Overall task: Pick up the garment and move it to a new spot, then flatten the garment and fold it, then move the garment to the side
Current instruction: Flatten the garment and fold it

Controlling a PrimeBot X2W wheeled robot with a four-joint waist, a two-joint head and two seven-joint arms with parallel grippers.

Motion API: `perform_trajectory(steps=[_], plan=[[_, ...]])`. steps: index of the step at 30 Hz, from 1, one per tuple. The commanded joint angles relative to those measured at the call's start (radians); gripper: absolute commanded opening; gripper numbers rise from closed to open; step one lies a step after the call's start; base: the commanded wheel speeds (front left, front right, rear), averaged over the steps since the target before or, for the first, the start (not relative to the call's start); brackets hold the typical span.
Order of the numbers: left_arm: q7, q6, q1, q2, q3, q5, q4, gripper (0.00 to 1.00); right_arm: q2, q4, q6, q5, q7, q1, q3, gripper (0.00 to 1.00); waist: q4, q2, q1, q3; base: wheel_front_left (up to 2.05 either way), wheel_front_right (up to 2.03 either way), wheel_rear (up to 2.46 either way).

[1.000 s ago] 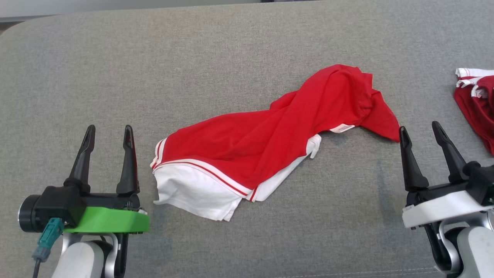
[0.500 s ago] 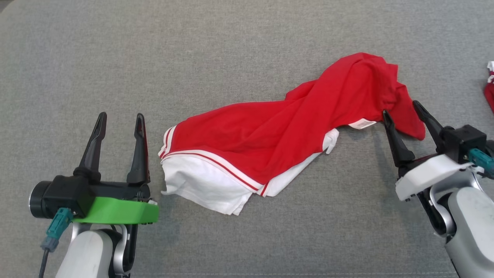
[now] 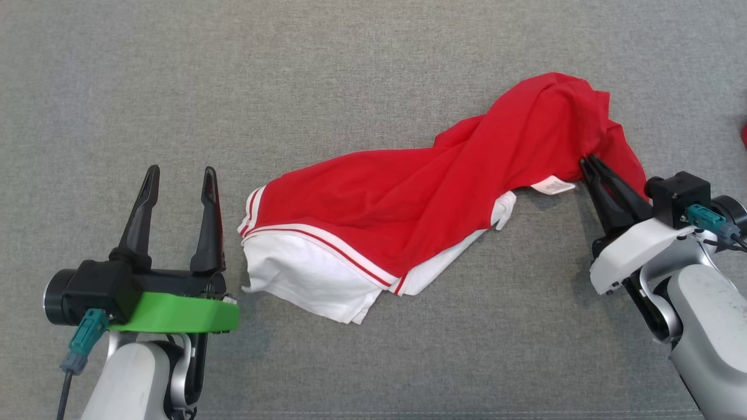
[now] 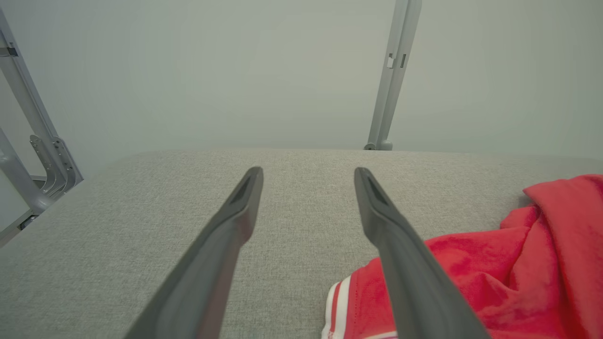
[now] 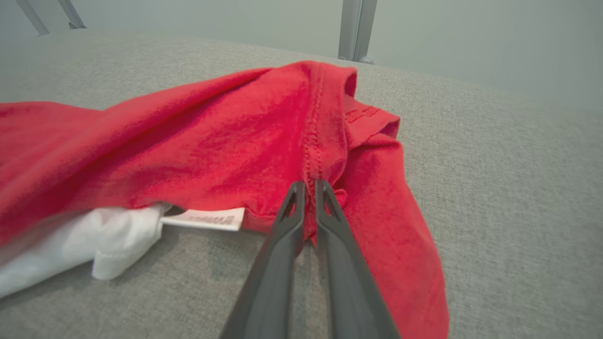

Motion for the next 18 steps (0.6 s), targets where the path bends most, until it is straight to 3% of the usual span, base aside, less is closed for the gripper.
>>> perform_trajectory(steps=[1, 11, 18], plan=[[-0.005, -0.003, -0.015, 0.001, 0.003, 0.005, 0.003, 1.0, -0.009, -0.002, 0.0, 0.007, 0.0, -0.008, 0.008, 0.0, -0.004, 0.0, 0.0, 0.0, 0.0, 0.0, 0.0], [-0.008, 0.004, 0.005, 0.005, 0.01, 0.01, -0.001, 1.0, -0.036, -0.186, 0.0, 0.028, 0.013, 0.049, 0.018, 0.0, -0.028, 0.0, 0.0, -0.014, 0.0, 0.0, 0.0], [-0.008, 0.009, 0.011, 0.012, 0.013, 0.011, -0.009, 1.0, -0.001, -0.364, 0.0, 0.016, 0.078, 0.148, -0.128, 0.0, -0.038, 0.0, 0.0, -0.025, 0.0, 0.0, 0.0]])
